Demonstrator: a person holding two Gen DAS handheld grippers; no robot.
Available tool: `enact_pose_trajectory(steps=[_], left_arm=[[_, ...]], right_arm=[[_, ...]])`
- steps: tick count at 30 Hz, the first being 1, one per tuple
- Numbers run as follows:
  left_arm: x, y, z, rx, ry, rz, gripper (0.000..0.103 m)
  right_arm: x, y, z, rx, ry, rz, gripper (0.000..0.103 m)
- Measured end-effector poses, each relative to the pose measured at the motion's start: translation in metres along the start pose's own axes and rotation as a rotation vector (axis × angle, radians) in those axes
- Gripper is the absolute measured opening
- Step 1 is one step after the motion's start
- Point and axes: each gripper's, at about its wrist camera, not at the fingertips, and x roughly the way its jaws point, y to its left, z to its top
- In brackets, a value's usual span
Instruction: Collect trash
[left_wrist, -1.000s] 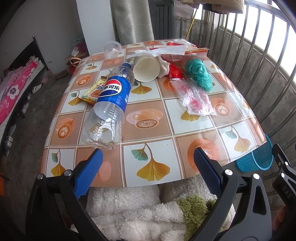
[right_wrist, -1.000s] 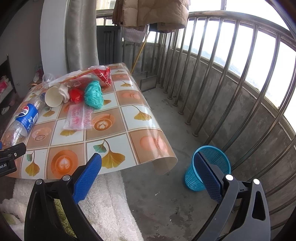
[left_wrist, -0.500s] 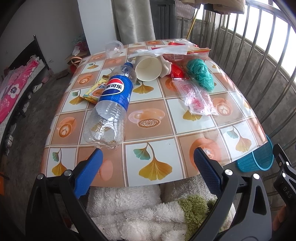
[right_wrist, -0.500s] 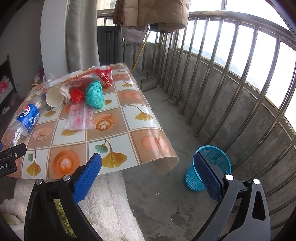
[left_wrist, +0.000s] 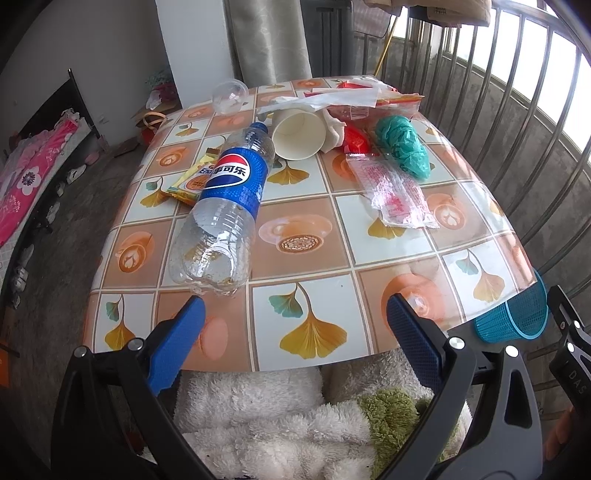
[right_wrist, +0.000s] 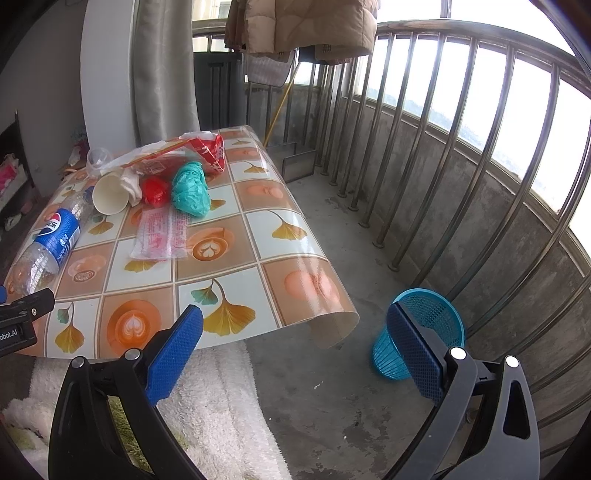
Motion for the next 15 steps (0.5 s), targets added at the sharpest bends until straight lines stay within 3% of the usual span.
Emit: enact_pose_trajectory(steps=[15], left_arm=[[0.009, 0.011, 0.007, -0.009, 0.01, 0.013, 0.094]], right_arm=[[0.011, 0.008, 0.016, 0.001, 0.0, 0.029, 0.097]])
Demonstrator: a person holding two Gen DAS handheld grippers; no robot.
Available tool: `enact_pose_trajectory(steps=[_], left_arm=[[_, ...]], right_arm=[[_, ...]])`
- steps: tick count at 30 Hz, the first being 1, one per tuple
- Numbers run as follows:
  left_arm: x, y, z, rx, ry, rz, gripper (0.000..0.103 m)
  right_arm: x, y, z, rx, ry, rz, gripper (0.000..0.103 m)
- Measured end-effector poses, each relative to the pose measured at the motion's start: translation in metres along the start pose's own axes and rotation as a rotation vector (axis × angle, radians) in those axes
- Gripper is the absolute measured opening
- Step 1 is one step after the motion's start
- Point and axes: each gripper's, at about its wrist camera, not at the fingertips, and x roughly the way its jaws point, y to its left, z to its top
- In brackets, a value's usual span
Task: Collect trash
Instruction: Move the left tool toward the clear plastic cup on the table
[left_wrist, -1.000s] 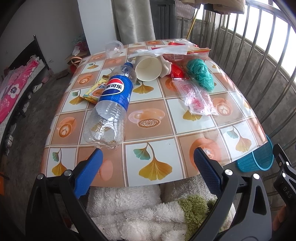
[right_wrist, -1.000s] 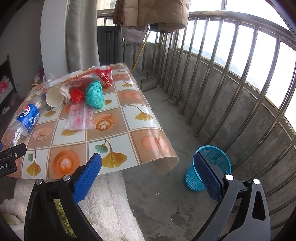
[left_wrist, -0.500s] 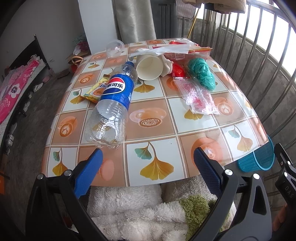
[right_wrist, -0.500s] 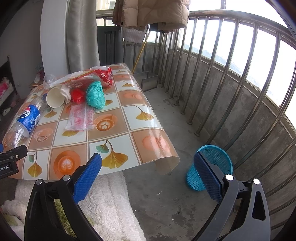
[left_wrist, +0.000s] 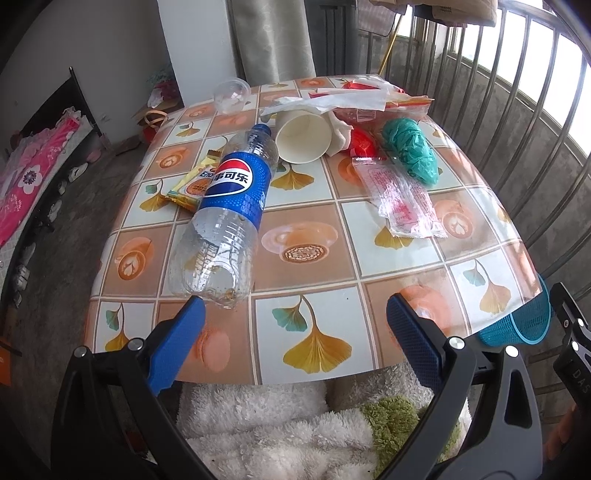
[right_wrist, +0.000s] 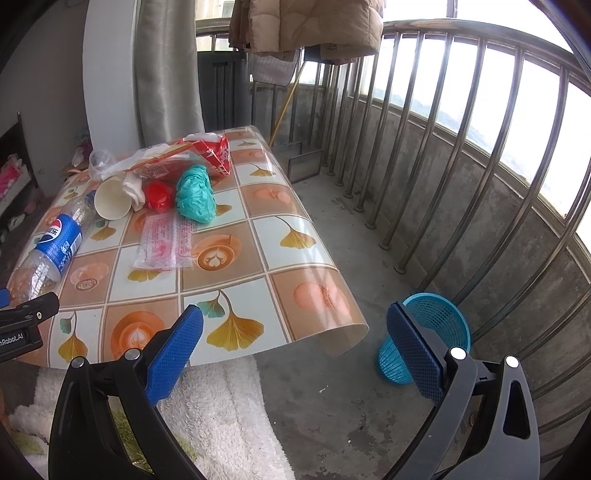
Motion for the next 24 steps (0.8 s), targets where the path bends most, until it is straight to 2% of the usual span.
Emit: enact_pose_trajectory(steps=[4, 8, 14, 20, 24], left_arm=[[0.002, -0.004, 0.013, 0.007, -0.002, -0.002, 0.094], [-0.002, 0.005, 0.027, 0.005, -0.041, 0.01, 0.094], [-0.005, 0.04, 0.055, -0.027, -0.099, 0.052, 0.094], [0.002, 0.091, 0.087, -0.08, -0.108, 0.076, 0.094], [0.016, 0.122, 0.106, -0.076, -0.105, -0.004, 0.094]], right_arm=[[0.003, 0.004, 0.014, 0.007, -0.028, 0.015, 0.097], [0.004, 0.011, 0.03, 0.028, -0.066, 0.038, 0.097], [0.004, 0.027, 0.049, 0.06, -0.144, 0.071, 0.097], [0.006, 0.048, 0.069, 0.068, -0.21, 0.137, 0.097], [0.01, 0.064, 0.084, 0.085, -0.206, 0.204, 0.097]])
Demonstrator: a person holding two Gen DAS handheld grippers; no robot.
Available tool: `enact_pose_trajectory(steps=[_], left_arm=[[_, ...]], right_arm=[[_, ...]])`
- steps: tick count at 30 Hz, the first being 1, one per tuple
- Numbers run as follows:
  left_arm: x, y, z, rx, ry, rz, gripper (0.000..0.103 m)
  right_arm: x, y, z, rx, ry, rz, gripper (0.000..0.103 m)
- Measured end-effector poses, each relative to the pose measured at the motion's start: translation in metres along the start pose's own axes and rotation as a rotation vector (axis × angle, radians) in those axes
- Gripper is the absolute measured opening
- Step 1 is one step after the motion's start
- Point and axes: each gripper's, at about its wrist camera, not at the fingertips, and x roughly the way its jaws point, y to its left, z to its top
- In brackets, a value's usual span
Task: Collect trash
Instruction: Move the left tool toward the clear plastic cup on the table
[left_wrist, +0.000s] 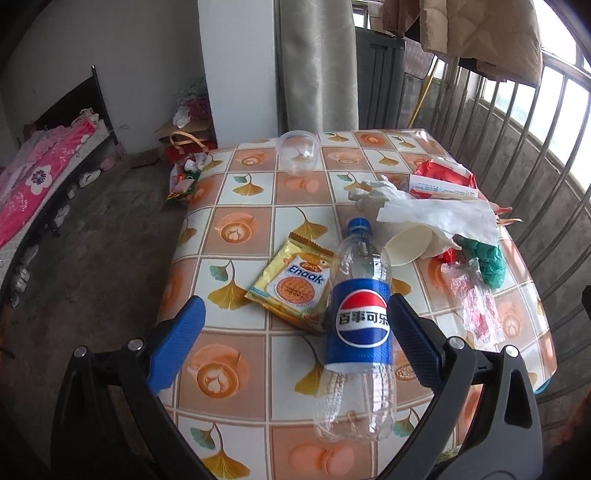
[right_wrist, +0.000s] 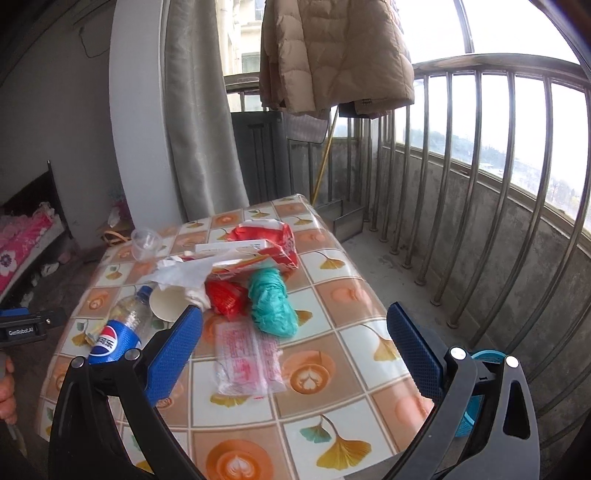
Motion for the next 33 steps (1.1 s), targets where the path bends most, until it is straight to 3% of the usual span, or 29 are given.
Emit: enact_pose_trajectory(steps=[5, 10, 15, 19, 23, 26, 33], left_arm=[[0.013, 0.026, 0.02, -0.028, -0.058, -0.171, 0.094], [0.04, 0.04, 0.047, -0.1, -0.023, -0.23, 0.094], [0.065, 0.054, 0.075, -0.175, -0.053, -0.303, 0.094], [0.089, 0.06, 0.101, -0.165, -0.083, -0.329, 0.094], [0.13, 0.056, 0.131, -0.154, -0.018, -0.382, 0.094], [0.165, 0.051, 0.151, -0.159, 0.042, -0.405, 0.094], [0.238, 0.032, 0.185, -0.113, 0.122, -0.298, 0.094]], right_arm=[[0.015, 0.005, 0.01, 0.063, 0.043, 0.074, 0.097], [0.039, -0.011, 0.019, 0.178, 0.112, 0.14, 0.096], [0.067, -0.032, 0.022, 0.343, 0.201, 0.262, 0.085], [0.084, -0.042, 0.022, 0.409, 0.238, 0.318, 0.08], [0.098, -0.05, 0.027, 0.462, 0.263, 0.365, 0.077], [0.113, -0.062, 0.037, 0.509, 0.292, 0.43, 0.077], [0.132, -0.071, 0.06, 0.589, 0.325, 0.56, 0.077]])
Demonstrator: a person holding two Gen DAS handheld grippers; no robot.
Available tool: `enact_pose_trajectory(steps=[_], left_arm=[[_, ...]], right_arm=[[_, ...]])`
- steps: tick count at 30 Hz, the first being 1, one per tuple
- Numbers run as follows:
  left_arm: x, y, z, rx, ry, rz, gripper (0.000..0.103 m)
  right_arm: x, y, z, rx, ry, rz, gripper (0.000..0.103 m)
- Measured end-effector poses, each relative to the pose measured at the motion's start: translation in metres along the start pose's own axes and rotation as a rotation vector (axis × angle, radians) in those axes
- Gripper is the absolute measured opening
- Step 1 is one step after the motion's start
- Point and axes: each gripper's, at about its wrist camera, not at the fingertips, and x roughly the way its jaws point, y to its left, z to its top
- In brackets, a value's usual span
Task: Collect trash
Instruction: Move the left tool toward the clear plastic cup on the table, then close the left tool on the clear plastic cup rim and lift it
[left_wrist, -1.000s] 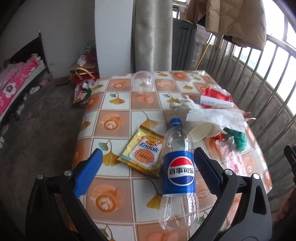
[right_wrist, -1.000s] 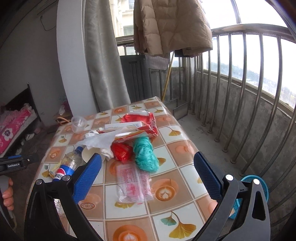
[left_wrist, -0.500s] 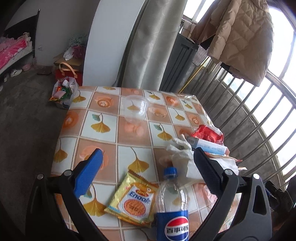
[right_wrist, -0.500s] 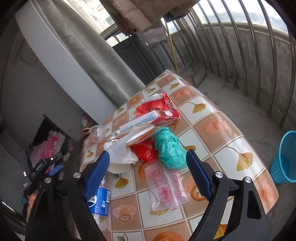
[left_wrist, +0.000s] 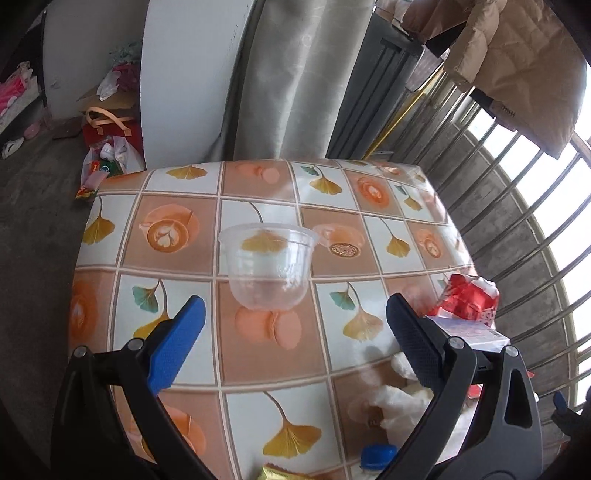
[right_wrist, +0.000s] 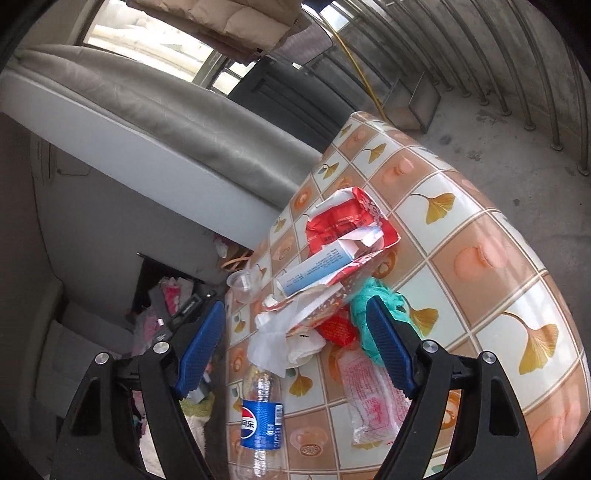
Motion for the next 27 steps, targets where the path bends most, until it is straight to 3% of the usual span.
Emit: enact_pose_trajectory(steps=[3, 6, 10, 13, 17, 20, 24, 27], left_arm=[[0.021, 0.004, 0.008, -0.011, 0.037, 0.038, 0.092], [0.033, 0.005, 0.01, -0.021, 0.059, 0.037, 0.08], [0.038, 0.007, 0.012, -0.054, 0.066, 0.006, 0.069], [0.041, 0.002, 0.014, -0.05, 0.069, -0.013, 0.059], [0.045, -0.001, 0.012, -0.058, 0.088, -0.031, 0.044], [0.046, 0.001, 0.01, -0.06, 0.096, -0.032, 0.036], [0.038, 0.006, 0.001, -0.064, 0.09, -0.035, 0.036], [0.031, 0.009, -0.004, -0.054, 0.094, -0.033, 0.055]], right_arm=[[0.009, 0.011, -0.012, -0.038, 0.065, 0.021, 0.077], [0.019, 0.013, -0.034, -0.051, 0.153, 0.046, 0.077], [0.037, 0.014, -0.066, -0.067, 0.277, -0.03, 0.077], [0.054, 0.01, -0.074, 0.013, 0.369, -0.07, 0.077], [0.06, 0.009, -0.071, 0.101, 0.409, -0.057, 0.077], [0.055, 0.005, -0.08, 0.058, 0.398, -0.188, 0.074], [0.04, 0.001, -0.099, -0.009, 0.351, -0.262, 0.073], [0.027, -0.003, -0.105, -0.04, 0.292, -0.294, 0.073]])
